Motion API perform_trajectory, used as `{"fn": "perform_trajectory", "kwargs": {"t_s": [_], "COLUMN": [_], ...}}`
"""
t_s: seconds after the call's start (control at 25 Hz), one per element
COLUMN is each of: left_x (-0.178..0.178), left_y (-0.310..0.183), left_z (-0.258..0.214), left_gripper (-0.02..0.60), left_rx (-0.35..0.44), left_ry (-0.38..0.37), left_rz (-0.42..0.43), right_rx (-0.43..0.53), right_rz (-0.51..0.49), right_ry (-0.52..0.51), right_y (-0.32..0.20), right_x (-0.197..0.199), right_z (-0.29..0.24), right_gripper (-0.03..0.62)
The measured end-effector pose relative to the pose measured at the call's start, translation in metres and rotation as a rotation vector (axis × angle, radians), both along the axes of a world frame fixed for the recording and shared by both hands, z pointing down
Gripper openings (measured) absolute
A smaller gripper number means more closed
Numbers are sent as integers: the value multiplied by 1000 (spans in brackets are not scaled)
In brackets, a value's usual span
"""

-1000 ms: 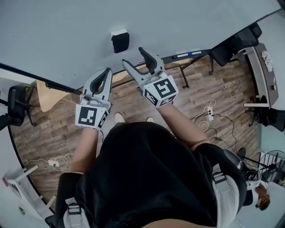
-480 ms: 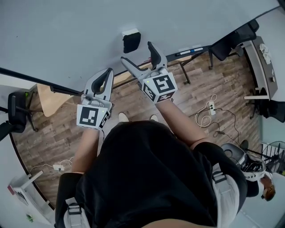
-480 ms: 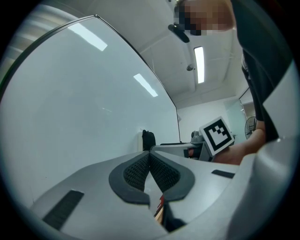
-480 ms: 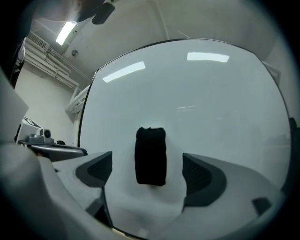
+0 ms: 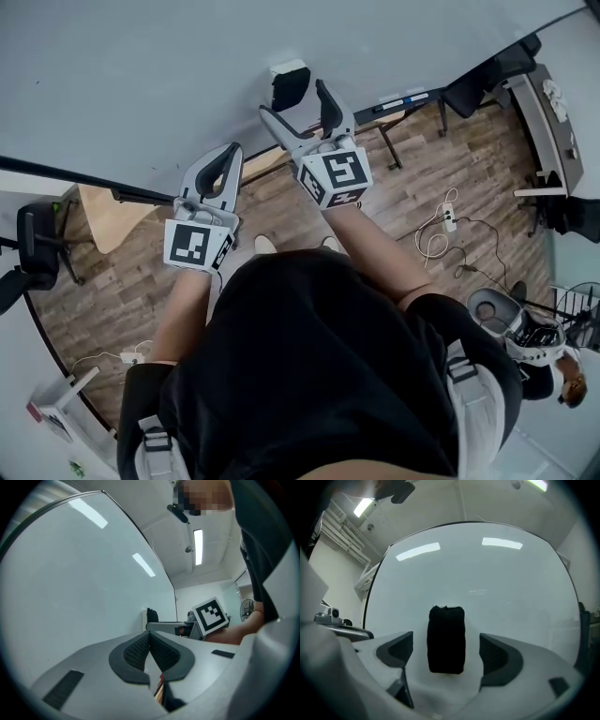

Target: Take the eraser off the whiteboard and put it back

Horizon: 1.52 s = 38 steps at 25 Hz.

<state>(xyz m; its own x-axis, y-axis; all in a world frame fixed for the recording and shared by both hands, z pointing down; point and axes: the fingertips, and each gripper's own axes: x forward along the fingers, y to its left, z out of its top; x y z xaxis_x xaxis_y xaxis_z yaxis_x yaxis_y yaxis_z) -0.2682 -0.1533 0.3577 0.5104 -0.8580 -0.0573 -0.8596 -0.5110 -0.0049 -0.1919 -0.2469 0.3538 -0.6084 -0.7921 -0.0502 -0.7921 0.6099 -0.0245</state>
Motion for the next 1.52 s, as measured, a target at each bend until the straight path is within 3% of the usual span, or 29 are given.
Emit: {"fn": "perform_trajectory", "kwargs": {"t_s": [0.48,0.6,0.76,1.52], "left_x": [-7,-7,-6,7], "left_y": [-9,-10,-11,2], "left_z": [5,6,6,9], "left_gripper": [-5,-5,-5,-5], "left_rx": [-18,-19,-20,-25], "left_ry": [4,5,5,0], "left_rz": [38,45,52,13], "right_rx": [-17,-15,-3,-25], "right_rz": [52,60,62,0], "right_ry": [5,11,18,7], "right_y": [-12,-12,-9,9], "right_x": [-5,-5,-4,11], "right_z": [7,7,5,9], "right_gripper": [400,353,235,224]}}
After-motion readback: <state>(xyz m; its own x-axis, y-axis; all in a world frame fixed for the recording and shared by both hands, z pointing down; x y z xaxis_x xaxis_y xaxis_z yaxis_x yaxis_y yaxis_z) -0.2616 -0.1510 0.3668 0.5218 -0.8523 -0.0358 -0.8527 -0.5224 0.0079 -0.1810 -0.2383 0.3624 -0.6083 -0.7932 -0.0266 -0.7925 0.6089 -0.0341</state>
